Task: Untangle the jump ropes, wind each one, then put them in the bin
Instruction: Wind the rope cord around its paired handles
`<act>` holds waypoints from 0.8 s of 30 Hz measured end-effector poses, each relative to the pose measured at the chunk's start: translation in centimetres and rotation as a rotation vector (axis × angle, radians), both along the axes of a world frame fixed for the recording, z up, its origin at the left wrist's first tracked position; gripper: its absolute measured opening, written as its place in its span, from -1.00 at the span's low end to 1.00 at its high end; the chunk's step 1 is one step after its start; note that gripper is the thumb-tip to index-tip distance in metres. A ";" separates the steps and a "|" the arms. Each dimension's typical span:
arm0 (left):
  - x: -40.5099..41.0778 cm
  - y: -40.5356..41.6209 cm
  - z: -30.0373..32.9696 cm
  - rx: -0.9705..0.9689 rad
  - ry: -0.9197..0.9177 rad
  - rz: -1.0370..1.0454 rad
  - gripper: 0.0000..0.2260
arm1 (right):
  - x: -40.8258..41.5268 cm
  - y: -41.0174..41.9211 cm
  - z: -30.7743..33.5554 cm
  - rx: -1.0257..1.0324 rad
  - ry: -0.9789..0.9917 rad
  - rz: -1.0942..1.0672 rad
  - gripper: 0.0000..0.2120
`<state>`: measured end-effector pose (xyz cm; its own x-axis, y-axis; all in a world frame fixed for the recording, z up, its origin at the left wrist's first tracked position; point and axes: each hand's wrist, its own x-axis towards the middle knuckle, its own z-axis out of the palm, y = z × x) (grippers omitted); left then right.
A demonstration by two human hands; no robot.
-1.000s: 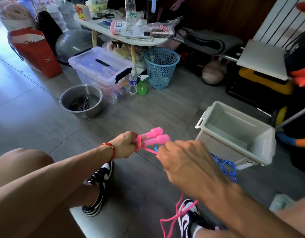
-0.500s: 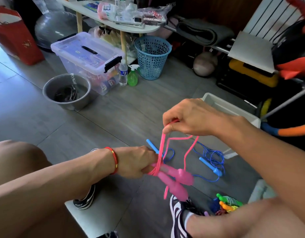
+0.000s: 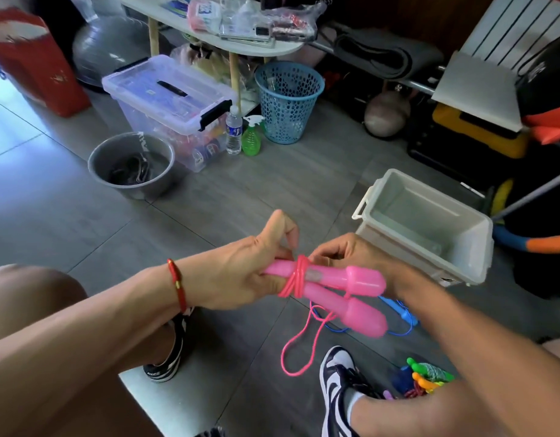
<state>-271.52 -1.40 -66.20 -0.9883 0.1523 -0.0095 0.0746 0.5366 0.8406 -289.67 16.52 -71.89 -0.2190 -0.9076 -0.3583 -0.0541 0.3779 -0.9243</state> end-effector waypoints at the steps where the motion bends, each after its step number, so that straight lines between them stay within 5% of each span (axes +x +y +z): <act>1: 0.1 0.4 0.3 0.028 -0.005 -0.026 -0.69 | 0.5 -0.5 -0.4 -0.023 0.008 -0.020 -0.56; 4: 0.5 0.9 0.8 0.159 -0.023 -0.075 -0.73 | 0.7 -0.1 -3.0 -0.025 0.049 -0.096 -0.84; 8: 0.8 0.0 0.4 0.251 -0.062 -0.080 -0.71 | 2.5 1.6 -3.1 0.201 0.153 -0.118 -0.68; 13: 0.4 -1.8 -1.6 0.369 -0.156 0.246 -0.61 | 6.3 0.1 0.9 -0.031 0.195 -0.111 -0.66; 18: -0.3 -2.8 -3.7 0.247 -0.216 0.501 -0.73 | 9.4 -0.4 1.5 0.052 0.368 -0.151 -0.74; 24: -1.2 -2.5 -4.6 -0.072 -0.155 0.570 -0.80 | 11.1 -1.9 3.0 0.141 0.380 -0.302 -0.69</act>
